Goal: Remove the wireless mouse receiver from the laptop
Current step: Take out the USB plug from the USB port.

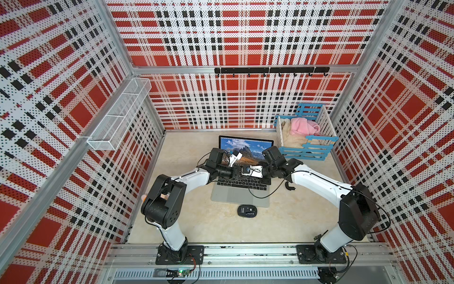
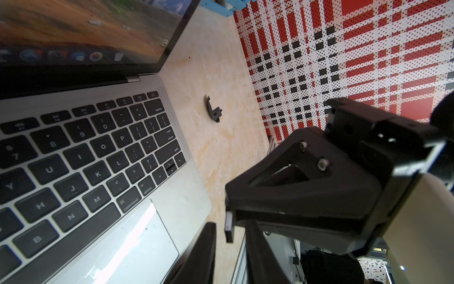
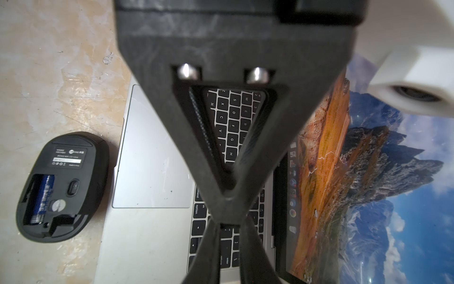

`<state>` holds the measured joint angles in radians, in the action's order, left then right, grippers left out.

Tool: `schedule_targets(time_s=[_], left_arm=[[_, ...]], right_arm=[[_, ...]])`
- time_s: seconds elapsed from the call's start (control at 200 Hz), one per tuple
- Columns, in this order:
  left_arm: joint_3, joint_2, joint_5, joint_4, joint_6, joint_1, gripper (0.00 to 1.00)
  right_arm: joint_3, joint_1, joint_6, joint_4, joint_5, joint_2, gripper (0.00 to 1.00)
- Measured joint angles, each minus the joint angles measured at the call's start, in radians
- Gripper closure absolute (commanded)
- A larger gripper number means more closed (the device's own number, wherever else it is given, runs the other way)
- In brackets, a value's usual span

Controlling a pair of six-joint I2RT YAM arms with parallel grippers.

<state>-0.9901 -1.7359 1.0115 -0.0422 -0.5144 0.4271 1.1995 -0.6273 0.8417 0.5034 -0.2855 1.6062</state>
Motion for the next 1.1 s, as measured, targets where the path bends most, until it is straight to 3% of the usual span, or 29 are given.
schedule_targets(time_s=[0.12, 0.306, 0.411, 0.491, 0.571, 0.651, 0.762, 0.967, 1.002, 1.057, 1.097], left_arm=[[0.000, -0.002, 0.006, 0.006, 0.008, 0.000, 0.83], [-0.006, -0.008, 0.013, 0.016, 0.013, 0.000, 0.99], [-0.010, -0.009, 0.014, 0.021, 0.017, 0.000, 1.00], [-0.011, -0.012, 0.015, 0.021, 0.018, 0.000, 1.00], [-0.011, -0.013, 0.018, 0.021, 0.022, 0.000, 1.00], [-0.011, -0.013, 0.019, 0.021, 0.025, -0.007, 1.00], [-0.011, -0.012, 0.021, 0.021, 0.031, -0.019, 1.00], [-0.023, 0.015, 0.021, 0.024, 0.054, -0.037, 1.00], [-0.029, 0.024, 0.025, 0.024, 0.060, -0.038, 1.00], [-0.039, 0.043, 0.032, 0.021, 0.071, -0.040, 1.00], [-0.045, 0.061, 0.036, 0.020, 0.075, -0.042, 1.00]], right_arm=[[0.000, 0.000, 0.000, 0.000, 0.000, 0.000, 1.00], [0.001, 0.000, -0.002, 0.002, 0.002, 0.000, 1.00], [0.002, 0.000, -0.002, 0.002, 0.004, 0.000, 1.00], [0.002, -0.001, -0.002, 0.002, 0.008, 0.000, 0.74], [0.002, -0.002, -0.013, 0.002, 0.013, 0.000, 0.71], [0.002, 0.014, -0.041, -0.002, 0.008, -0.001, 0.57], [0.002, 0.087, -0.130, -0.021, -0.039, -0.027, 0.49], [-0.010, 0.280, -0.553, -0.204, -0.262, -0.175, 0.41], [-0.018, 0.298, -0.641, -0.251, -0.311, -0.194, 0.30], [-0.032, 0.312, -0.777, -0.324, -0.383, -0.216, 0.02], [-0.044, 0.315, -0.866, -0.370, -0.429, -0.225, 0.00]])
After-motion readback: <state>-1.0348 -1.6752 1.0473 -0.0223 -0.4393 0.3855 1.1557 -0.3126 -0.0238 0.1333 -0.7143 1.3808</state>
